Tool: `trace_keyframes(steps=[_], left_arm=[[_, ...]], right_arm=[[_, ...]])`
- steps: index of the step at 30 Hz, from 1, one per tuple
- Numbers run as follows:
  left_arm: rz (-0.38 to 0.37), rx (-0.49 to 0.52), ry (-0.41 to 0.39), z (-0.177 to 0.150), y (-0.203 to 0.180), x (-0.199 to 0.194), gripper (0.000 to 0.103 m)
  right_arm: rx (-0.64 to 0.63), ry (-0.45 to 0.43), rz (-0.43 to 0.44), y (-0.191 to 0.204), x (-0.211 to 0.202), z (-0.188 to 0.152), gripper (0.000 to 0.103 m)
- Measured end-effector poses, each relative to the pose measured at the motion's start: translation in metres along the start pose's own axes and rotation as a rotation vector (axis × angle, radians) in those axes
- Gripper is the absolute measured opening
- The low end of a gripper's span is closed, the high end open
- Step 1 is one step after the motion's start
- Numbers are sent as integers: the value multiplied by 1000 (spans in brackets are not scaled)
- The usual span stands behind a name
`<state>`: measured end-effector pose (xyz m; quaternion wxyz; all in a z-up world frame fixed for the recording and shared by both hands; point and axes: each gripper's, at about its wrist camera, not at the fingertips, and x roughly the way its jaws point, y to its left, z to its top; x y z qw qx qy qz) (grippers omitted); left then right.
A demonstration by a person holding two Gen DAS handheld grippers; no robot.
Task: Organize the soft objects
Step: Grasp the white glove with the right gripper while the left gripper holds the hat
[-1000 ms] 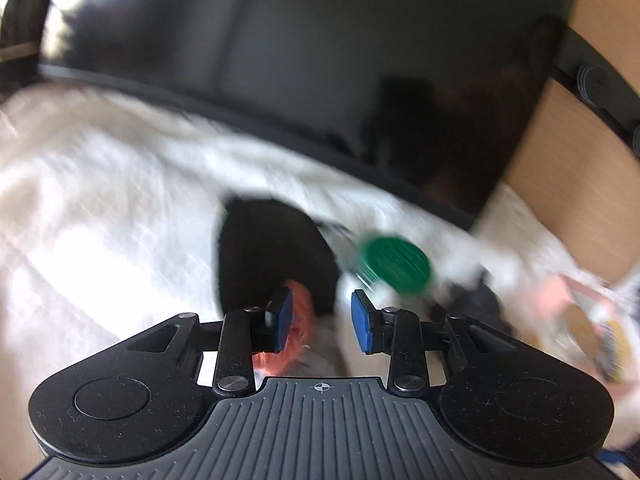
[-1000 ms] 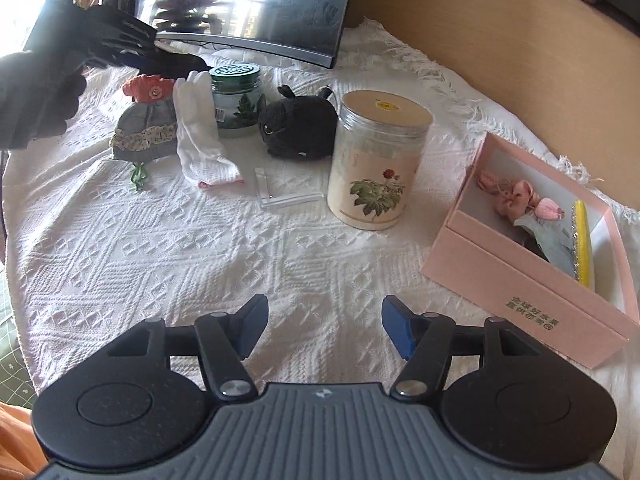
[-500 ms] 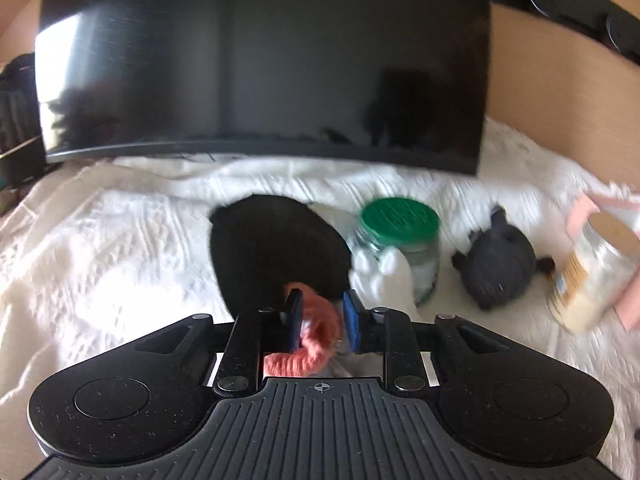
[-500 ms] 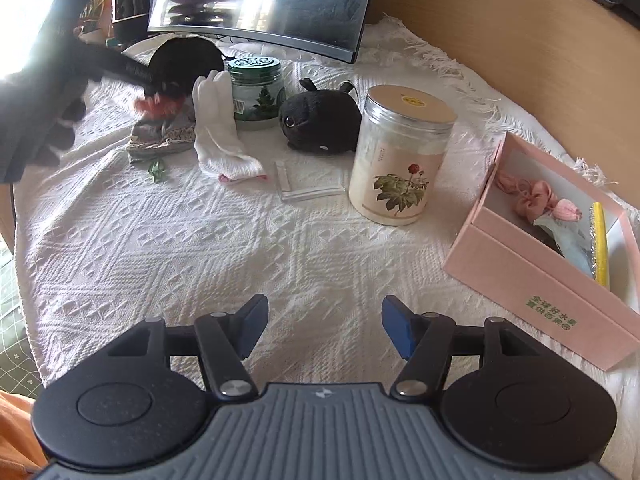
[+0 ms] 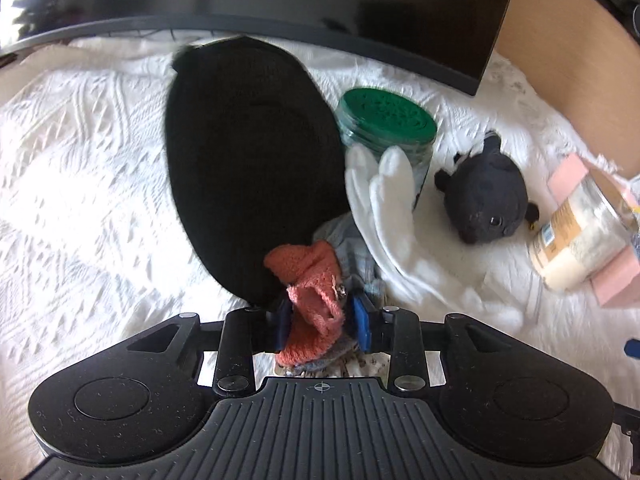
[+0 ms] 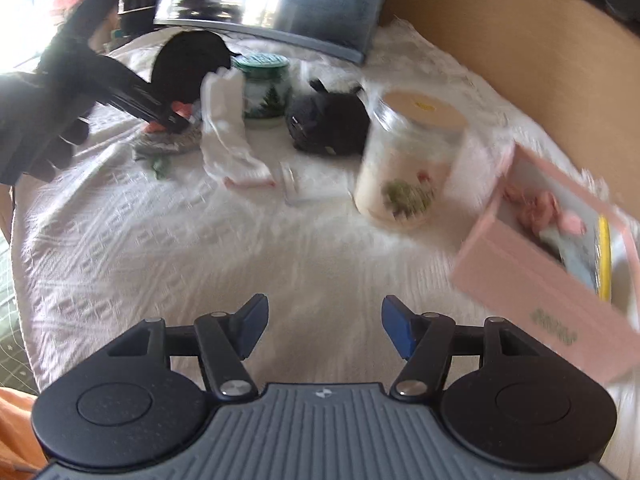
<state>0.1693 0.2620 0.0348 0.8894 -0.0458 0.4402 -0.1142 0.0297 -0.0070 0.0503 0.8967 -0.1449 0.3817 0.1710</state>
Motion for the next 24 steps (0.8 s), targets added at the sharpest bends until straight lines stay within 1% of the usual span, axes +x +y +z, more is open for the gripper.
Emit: trace_keyframes(steps=[3,5,6,7,8,10,11,12,13,14,15,16,17,18,19,20,21,24], left_arm=[[0,-27,2,-1,0,1,35],[-6,-8,-5,-5,1,0,35],[-4,10,-7,-6,1,0,29],[-11,5,-9,-7,4,-2,25],[-24,-23,-16,-10,9,-8,24],[-46,-68,-53,-16,18,-21,21],[-50,-82,-74,-19,21,-29,21],[-57,-93,-94,-21,24,-37,20],[-64,-102,-111,-22,27,-45,20],[-68,-111,-127,-21,29,-53,20],[-72,-117,-140,-20,31,-61,20],[-70,-122,-153,-17,33,-68,20],[-59,-126,-163,-14,35,-74,20],[-46,-131,-177,-9,36,-81,20],[-42,-135,-199,-4,37,-87,20],[-40,-137,-225,1,37,-95,20],[-36,-135,-251,9,36,-102,19],[-25,-112,-331,31,28,-123,19]], right_arm=[[-57,-54,28,10,7,27,63],[-69,-70,93,15,18,50,63],[-68,-69,128,17,26,62,63],[-66,-65,158,21,36,74,63],[-67,-59,178,24,47,85,63],[-67,-40,210,32,70,104,63],[-66,-27,224,36,82,113,63],[-57,7,248,45,106,126,63],[-57,7,248,45,106,126,62],[-55,28,254,48,116,132,61],[-56,47,260,52,125,136,56],[-58,69,268,55,133,139,44],[-60,91,281,57,138,143,36],[-60,113,307,59,141,146,20],[-52,126,334,60,138,150,8],[-46,124,344,59,133,153,8],[-44,105,342,58,122,156,8],[-23,17,326,45,82,171,8]])
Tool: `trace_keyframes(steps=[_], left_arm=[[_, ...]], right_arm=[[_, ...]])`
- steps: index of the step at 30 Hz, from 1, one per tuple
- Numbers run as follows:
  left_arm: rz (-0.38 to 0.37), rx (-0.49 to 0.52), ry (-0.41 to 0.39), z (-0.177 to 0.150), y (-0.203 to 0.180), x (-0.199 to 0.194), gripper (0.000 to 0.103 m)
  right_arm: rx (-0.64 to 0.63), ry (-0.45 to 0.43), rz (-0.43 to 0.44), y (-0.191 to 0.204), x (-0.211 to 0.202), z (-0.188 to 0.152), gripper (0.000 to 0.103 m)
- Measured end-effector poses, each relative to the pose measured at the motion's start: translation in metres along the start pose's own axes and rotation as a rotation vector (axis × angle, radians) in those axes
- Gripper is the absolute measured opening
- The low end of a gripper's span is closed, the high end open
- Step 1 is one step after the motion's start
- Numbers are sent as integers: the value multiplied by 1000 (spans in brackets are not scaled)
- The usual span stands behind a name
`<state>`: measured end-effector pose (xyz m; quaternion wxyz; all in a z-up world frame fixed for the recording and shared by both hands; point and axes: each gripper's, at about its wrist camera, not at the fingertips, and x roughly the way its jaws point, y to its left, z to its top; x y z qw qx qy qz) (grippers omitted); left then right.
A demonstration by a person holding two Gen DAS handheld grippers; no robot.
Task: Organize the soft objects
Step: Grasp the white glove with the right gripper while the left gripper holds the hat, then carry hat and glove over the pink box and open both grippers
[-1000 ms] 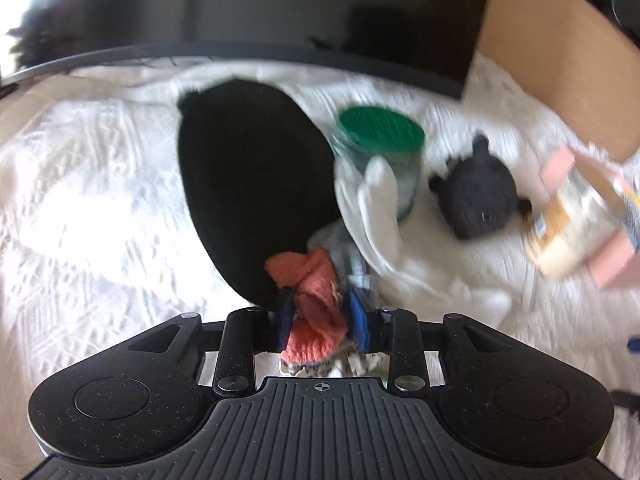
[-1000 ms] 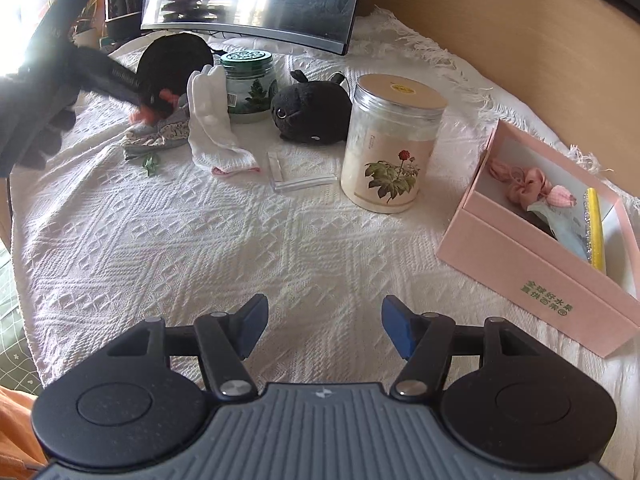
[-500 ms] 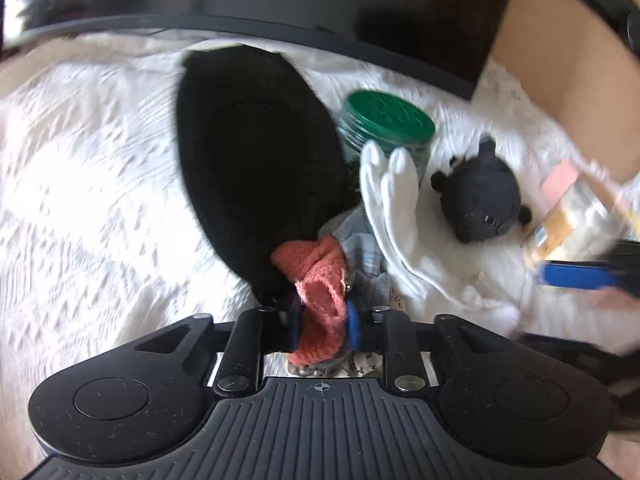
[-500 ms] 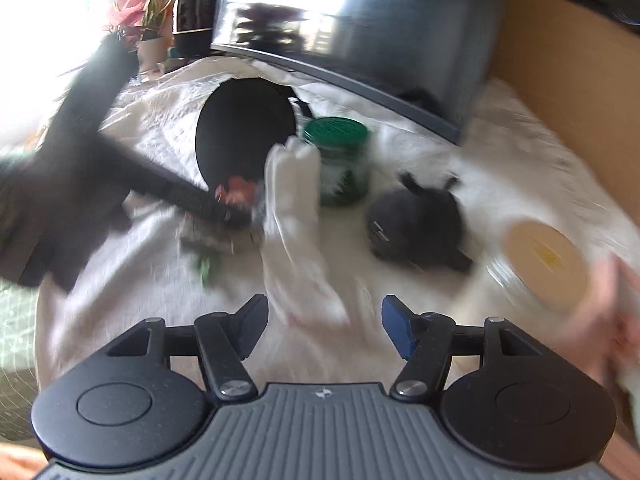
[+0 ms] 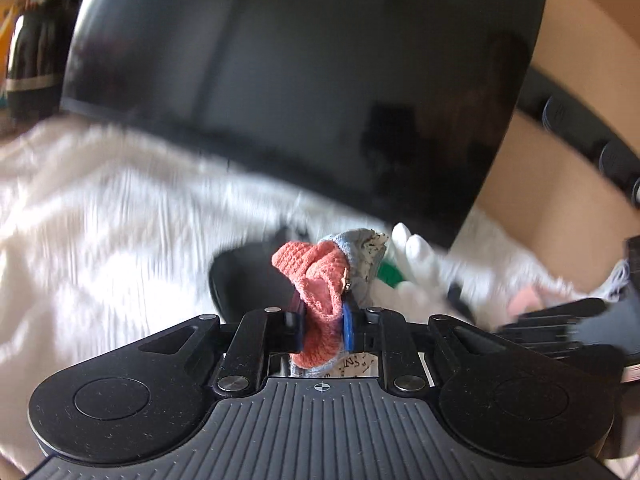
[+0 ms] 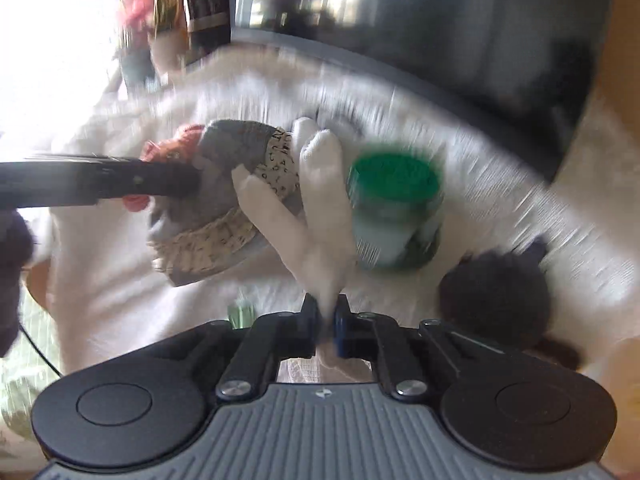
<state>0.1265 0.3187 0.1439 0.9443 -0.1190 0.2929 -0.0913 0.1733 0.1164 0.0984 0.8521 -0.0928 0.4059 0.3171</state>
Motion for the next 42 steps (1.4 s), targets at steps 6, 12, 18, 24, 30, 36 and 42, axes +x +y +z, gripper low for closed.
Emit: trace_keyframes(steps=[6,12,18,24,30,36,42], left_arm=[[-42,30,-70,43,-37,-3,19],[-137,93,-45,54,-93,17,20],[-213,94,4,53,-142,38,20],[-294,130,49,42,-191,47,20],[-369,162,109,27,-231,60,20],[-441,141,197,12,-269,81,20],[-477,139,268,4,-305,105,20]], right_arm=[[72,-140,-66,-25,-85,30,8],[152,-210,-122,-59,-135,28,8],[199,-255,-189,-87,-177,7,8],[249,-301,-265,-112,-216,-23,8],[324,-318,-376,-154,-257,-64,8],[401,-317,-447,-186,-271,-97,8],[475,-339,-554,-206,-283,-128,8]])
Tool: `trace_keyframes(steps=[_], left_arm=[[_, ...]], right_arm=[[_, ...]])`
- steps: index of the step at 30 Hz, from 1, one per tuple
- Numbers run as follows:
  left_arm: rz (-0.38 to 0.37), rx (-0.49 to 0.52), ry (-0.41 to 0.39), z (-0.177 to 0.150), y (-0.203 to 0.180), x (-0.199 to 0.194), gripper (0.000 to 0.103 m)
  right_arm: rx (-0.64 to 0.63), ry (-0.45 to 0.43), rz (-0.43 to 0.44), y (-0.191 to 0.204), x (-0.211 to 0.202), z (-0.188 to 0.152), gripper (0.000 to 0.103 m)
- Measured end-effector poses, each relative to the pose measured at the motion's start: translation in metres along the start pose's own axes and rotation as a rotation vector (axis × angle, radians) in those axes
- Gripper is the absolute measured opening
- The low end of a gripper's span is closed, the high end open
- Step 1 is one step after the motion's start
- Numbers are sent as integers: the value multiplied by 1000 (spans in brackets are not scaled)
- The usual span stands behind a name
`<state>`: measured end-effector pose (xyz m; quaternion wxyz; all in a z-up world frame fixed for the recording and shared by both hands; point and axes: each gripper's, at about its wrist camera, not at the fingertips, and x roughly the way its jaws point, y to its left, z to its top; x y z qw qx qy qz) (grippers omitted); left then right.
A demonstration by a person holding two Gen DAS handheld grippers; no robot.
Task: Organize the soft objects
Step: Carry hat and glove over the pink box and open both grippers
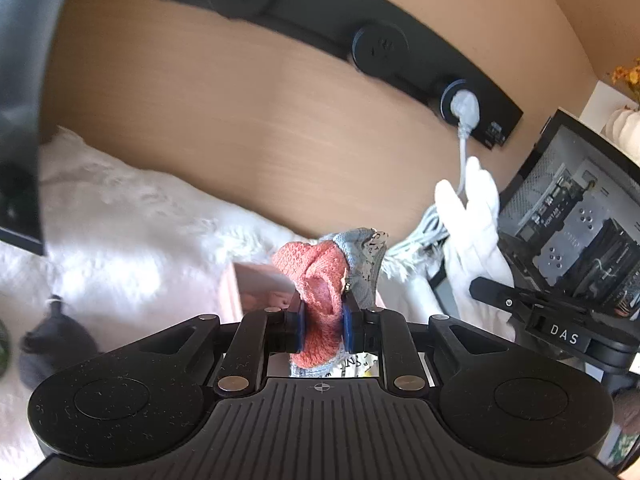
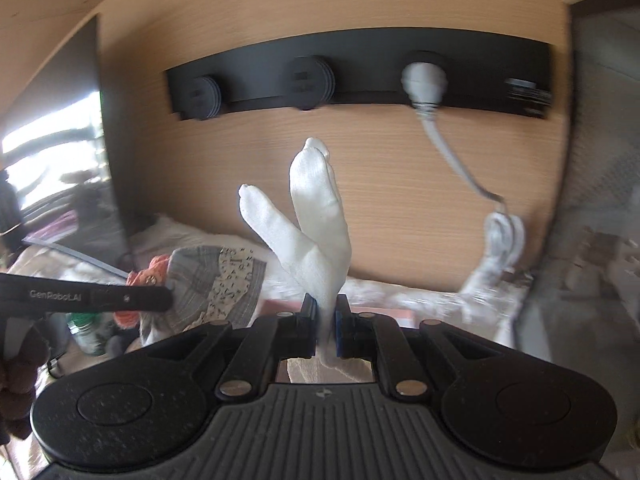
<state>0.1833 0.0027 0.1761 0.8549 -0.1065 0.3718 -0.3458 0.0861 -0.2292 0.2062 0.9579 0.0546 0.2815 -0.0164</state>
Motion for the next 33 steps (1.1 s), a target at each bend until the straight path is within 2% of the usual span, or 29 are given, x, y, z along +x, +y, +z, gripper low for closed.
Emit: trace_keyframes(steps=[3,6,9,12,14,16,18,22,26,29,31,33], left_arm=[[-6,-2,34,0,-4,17,20],[-33,-10,81,0,-9,44,20],[15,5,146,-4,-12,72,22],[88,32,260,-16,-5,102,24],[127,92,295,-26,-2,112,28],[133,131,355,-33,-1,120,29],[98,144,392,-34,1,122,29],[96,117,337,-23,11,100,30],[101,106,236,-8,14,75,30],[34,92,187,2,11,66,30],[-18,79,202,5,7,75,30],[11,84,236,6,1,93,30]], right_arm=[[38,-11,-62,-18,0,-10,8],[75,10,-69,-31,7,-20,9],[104,40,-67,-41,15,-29,9],[133,79,-35,-45,25,-38,9],[142,111,-16,-45,35,-43,9],[156,146,22,-43,47,-48,9],[187,181,90,-40,60,-52,9],[274,281,189,-36,98,-59,9],[285,400,223,-25,142,-75,9],[244,415,222,-16,148,-78,7],[178,402,200,-4,145,-79,7],[107,394,182,5,140,-80,8]])
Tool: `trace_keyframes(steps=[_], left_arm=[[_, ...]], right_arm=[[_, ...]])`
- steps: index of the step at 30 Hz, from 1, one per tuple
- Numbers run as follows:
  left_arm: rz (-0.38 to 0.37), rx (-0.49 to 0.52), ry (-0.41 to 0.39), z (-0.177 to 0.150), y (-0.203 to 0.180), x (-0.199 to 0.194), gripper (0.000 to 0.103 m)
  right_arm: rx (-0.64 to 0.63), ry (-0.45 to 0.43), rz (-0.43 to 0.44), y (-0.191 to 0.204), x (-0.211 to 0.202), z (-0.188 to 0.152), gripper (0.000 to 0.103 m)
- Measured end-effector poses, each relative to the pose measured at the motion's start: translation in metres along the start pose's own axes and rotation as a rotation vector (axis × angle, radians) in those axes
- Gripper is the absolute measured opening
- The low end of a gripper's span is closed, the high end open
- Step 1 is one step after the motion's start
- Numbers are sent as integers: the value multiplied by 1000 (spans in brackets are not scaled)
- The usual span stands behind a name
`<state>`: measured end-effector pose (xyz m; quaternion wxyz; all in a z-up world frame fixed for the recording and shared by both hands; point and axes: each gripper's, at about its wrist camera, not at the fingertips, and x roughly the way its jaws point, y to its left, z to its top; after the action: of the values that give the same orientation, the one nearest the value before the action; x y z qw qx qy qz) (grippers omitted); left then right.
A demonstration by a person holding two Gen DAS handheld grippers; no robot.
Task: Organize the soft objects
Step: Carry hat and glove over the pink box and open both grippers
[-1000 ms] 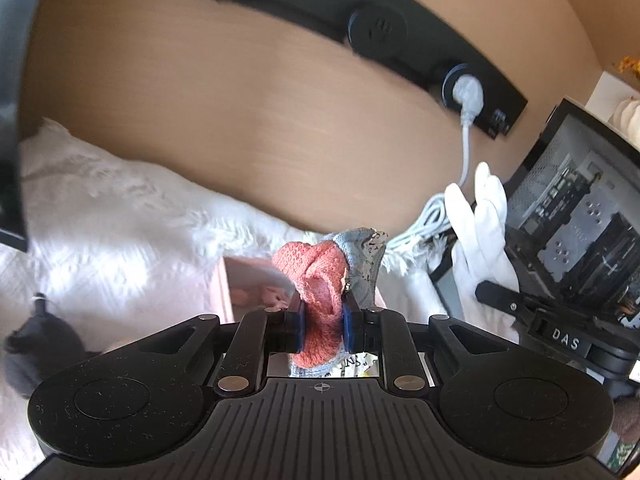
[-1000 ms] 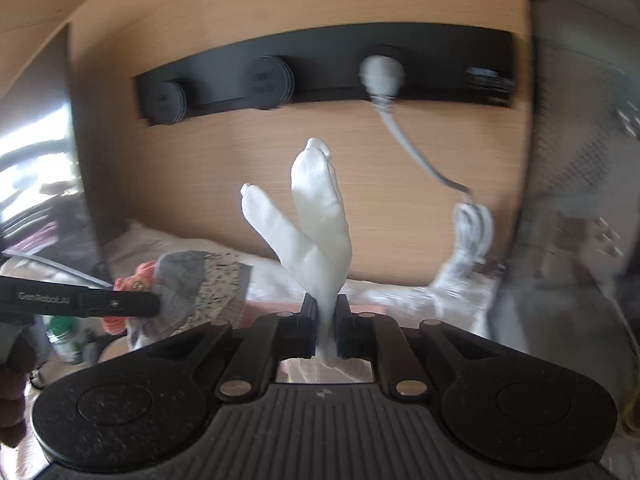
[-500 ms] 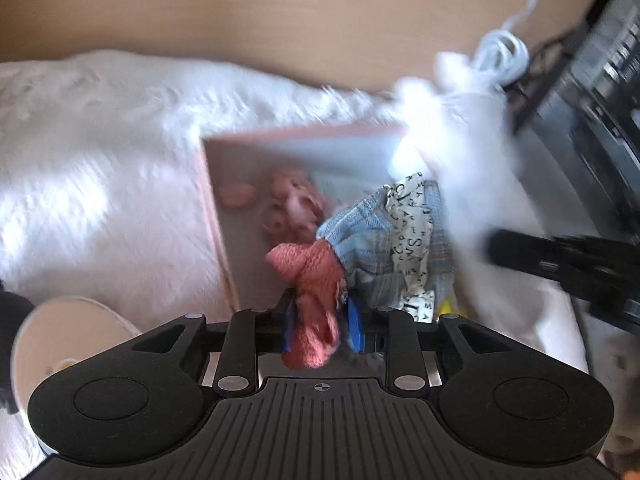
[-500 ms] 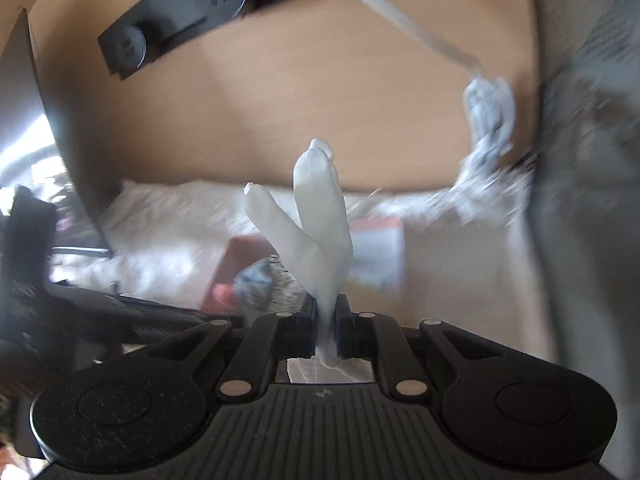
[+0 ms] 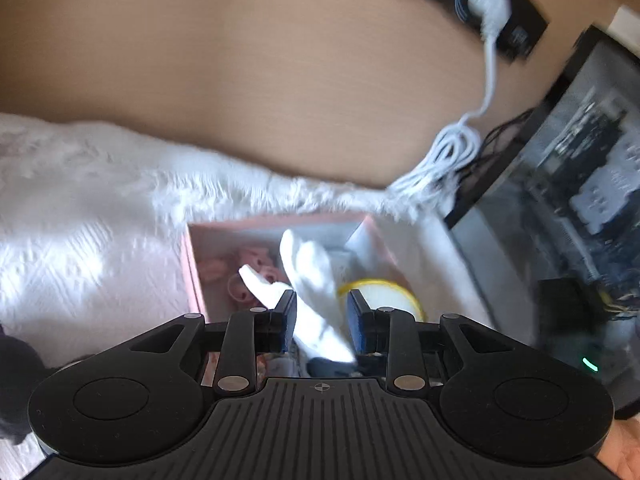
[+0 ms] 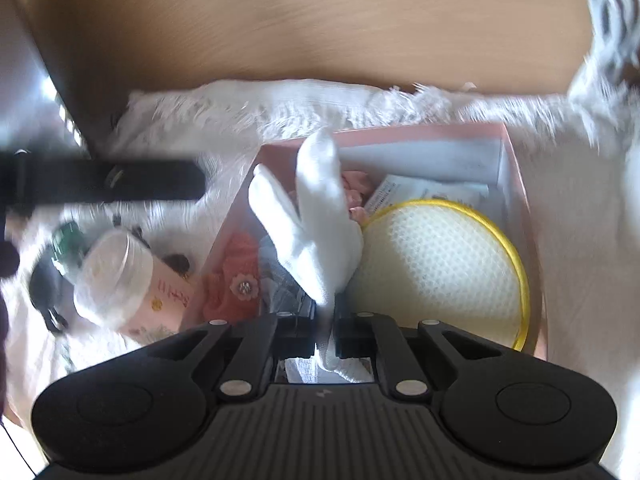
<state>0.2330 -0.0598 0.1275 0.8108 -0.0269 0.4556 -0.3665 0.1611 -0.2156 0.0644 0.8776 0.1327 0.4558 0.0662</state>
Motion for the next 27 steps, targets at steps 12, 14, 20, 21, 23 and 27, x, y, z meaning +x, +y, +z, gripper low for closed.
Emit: trace_keyframes(steps=[12,14,20,21,23,27], left_arm=[[75,2,142,-1,-9,75,30],[70,-5,152,-2,-9,74,31],[56,0,133,-1,-10,74,31],[44,0,119,-1,-11,70,31],[14,12,76,-1,-13,55,31],[-23,56,-49,-8,-17,6,31]], right_arm=[[-106,-26,-130,3,-41,-16,17],[-87,1,-139,-2,-35,-16,16],[-84,15,-156,-1,-22,-13,16],[-86,13,-157,0,-23,-14,16],[-85,2,-168,2,-29,-16,22],[-104,-98,-226,14,-57,-20,47]])
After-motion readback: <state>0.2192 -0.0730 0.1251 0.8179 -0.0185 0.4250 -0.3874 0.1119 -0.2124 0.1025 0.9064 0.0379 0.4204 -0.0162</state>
